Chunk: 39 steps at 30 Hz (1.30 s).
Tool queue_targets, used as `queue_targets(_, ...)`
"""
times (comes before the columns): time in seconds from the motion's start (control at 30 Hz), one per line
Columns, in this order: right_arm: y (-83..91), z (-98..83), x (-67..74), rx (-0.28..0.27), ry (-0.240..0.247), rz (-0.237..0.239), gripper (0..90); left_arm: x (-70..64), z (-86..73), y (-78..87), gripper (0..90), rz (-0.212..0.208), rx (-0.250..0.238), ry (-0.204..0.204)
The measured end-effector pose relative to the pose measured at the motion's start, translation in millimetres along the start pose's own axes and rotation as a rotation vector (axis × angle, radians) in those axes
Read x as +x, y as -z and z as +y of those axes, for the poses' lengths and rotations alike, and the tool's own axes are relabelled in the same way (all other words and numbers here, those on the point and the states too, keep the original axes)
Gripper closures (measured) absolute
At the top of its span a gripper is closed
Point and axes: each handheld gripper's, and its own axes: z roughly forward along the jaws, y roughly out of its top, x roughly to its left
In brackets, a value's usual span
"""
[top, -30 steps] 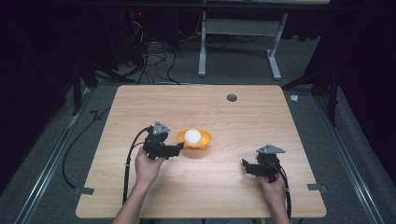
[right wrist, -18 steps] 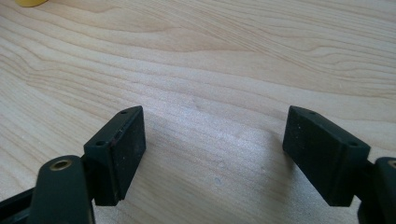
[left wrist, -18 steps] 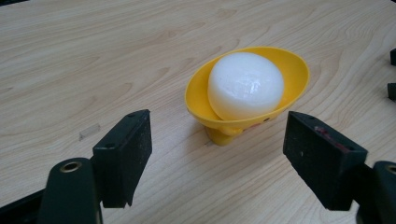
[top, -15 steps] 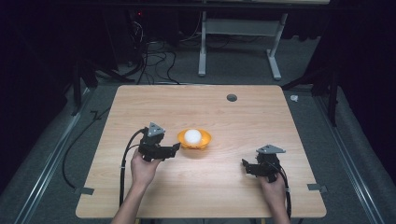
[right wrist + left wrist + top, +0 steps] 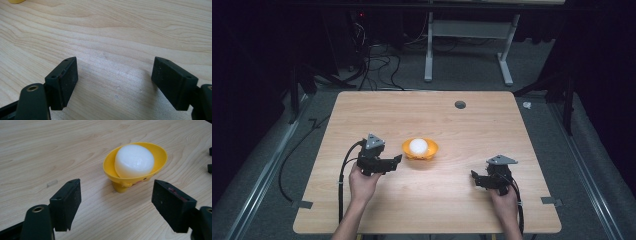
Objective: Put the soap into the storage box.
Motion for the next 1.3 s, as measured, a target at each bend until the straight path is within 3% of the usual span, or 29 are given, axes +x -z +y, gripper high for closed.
queue_targets(0.57, 0.0, 0.0, 0.0, 0.0, 0.0, 0.0, 22.0, 8.1, -12.0, 9.6, 24.1, 0.003, -0.011, 0.05)
queue_targets(1.3, 0.0, 0.0, 0.0, 0.0, 0.001, 0.0, 22.0, 16.3, -27.6, 14.2, 23.6, 0.027, 0.003, 0.08)
